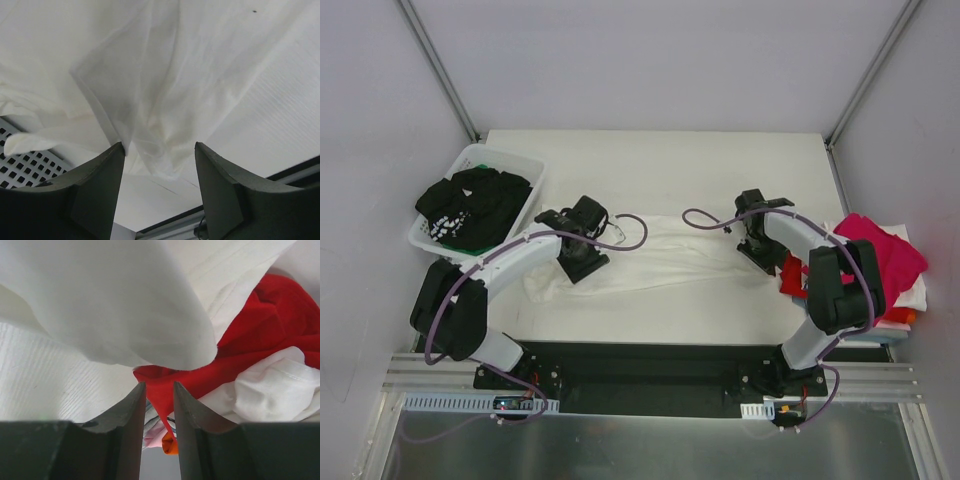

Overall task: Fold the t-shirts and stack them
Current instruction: Fold the other side of the tshirt into a rectangle

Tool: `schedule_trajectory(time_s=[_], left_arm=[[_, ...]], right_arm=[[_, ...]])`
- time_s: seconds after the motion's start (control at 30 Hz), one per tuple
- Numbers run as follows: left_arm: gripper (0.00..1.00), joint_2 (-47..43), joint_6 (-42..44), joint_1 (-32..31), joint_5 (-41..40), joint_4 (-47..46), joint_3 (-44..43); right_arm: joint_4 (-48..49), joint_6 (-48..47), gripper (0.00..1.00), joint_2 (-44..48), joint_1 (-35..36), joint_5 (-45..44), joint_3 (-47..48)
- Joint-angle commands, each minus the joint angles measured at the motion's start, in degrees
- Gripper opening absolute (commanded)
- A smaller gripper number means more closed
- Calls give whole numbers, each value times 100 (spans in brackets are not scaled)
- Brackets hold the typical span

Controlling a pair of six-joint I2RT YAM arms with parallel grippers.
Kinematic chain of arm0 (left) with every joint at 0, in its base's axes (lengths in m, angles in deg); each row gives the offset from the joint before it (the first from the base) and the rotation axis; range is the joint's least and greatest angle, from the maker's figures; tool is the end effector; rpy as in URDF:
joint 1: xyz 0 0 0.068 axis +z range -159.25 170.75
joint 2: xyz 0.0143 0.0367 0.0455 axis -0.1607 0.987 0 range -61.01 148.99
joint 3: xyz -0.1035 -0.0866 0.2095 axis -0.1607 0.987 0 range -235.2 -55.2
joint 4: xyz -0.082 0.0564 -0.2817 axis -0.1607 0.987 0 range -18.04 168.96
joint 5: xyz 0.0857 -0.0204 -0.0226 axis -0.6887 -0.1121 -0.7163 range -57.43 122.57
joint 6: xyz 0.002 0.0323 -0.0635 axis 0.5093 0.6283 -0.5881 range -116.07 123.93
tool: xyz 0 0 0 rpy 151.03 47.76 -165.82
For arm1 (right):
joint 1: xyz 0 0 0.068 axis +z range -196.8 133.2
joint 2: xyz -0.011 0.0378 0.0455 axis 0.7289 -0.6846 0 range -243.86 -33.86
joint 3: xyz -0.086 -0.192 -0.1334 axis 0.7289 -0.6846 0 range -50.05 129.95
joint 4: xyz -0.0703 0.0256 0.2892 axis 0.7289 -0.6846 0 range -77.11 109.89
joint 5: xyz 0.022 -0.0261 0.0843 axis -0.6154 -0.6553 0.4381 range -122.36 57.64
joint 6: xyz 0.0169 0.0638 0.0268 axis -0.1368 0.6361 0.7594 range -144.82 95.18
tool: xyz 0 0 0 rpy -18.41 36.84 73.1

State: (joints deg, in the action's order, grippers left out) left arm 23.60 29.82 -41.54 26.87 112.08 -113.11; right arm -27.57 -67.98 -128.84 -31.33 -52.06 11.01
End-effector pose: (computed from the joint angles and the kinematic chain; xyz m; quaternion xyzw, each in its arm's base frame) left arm 0.2827 -0.1718 0.1560 0.4670 0.8598 0.0374 0.2030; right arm 0.3230 0.0689 0.1153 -0.4697 0.8630 -0.1834 0.0310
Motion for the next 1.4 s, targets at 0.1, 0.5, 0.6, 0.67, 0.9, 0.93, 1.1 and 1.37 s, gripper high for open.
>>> schedule_trajectory(time_s=[0.1, 0.5, 0.6, 0.67, 0.9, 0.93, 1.1, 1.37], left_arm=[[58, -560, 38, -119, 946, 1172, -142], [59, -693, 276, -110, 430, 1166, -924], [58, -289, 451, -102, 95, 665, -880], [57, 35, 487, -102, 34, 411, -906], [58, 784, 435, 178, 94, 5, -1178], [58, 845, 417, 223, 112, -21, -1222], [58, 1206, 399, 460, 182, -92, -1363], [58, 1391, 373, 575, 244, -206, -1276]], right_arm=[[-158, -97, 31, -56, -140, -139, 64], [-140, -79, 31, -126, -184, -113, 222], [-149, -70, 31, -135, -184, -113, 293], [-141, -79, 34, -74, -184, -87, 328], [-61, -132, 67, 418, -184, 10, 486], [-79, -132, 71, 462, -193, 45, 530], [-236, -149, 79, 656, -175, 221, 1021], [-413, -158, 83, 463, -123, 309, 1400]])
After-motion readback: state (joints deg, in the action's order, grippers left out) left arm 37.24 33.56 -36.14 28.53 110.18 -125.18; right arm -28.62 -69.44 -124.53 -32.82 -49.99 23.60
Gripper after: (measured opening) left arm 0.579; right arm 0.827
